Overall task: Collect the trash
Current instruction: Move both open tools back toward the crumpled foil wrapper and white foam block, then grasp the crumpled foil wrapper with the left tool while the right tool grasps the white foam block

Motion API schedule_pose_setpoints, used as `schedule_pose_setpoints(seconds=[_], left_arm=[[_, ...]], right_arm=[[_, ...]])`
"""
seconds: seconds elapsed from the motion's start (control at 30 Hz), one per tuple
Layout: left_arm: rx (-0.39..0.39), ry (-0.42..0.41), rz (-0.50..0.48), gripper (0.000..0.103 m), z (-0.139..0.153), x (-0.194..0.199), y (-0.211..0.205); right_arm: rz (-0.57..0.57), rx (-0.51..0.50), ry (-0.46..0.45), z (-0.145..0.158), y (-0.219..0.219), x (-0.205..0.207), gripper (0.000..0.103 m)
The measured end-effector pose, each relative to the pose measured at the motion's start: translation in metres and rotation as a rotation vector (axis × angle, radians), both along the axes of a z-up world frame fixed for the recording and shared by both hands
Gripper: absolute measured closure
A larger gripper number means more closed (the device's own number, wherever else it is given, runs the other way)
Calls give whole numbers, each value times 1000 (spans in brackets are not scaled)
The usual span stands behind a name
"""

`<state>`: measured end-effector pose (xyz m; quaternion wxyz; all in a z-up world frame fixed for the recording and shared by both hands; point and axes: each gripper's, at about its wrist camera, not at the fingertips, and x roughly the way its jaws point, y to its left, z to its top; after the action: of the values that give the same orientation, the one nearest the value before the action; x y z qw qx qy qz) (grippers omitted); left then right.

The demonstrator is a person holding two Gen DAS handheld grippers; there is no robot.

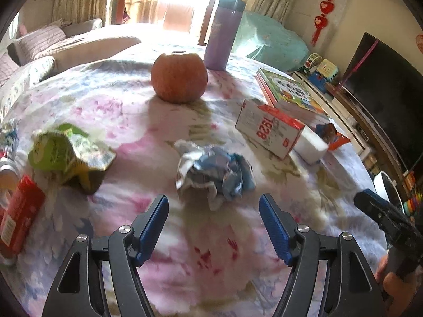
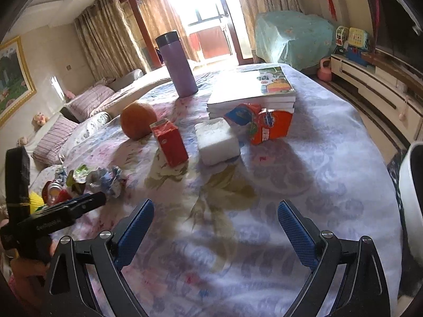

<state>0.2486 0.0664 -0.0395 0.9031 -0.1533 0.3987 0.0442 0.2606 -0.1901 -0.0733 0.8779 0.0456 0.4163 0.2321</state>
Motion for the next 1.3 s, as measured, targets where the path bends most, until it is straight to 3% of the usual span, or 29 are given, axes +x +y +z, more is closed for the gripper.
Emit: schedule_pose_setpoints(seconds=[0.4, 0.6, 0.7, 0.77, 0.93, 1.3], left_arm=[[28, 19, -57, 32, -15, 41, 0], [5, 18, -76, 37, -21, 54, 0], [-3, 23, -86, 44, -24, 56, -2], [-4, 19, -94, 49, -24, 56, -3], [-15, 10, -121, 62, -22, 54, -8], [-59, -17, -208, 64, -8, 33, -47]], right_arm=[[33, -39, 12, -11, 23, 51, 20], [58, -60, 24, -20, 37, 70, 24], [66, -72, 32, -25, 42, 78, 32], [69, -79, 51, -31, 43, 82, 53], [55, -69, 46, -27, 35, 75, 54], [10, 4, 60, -10, -8, 24, 54]])
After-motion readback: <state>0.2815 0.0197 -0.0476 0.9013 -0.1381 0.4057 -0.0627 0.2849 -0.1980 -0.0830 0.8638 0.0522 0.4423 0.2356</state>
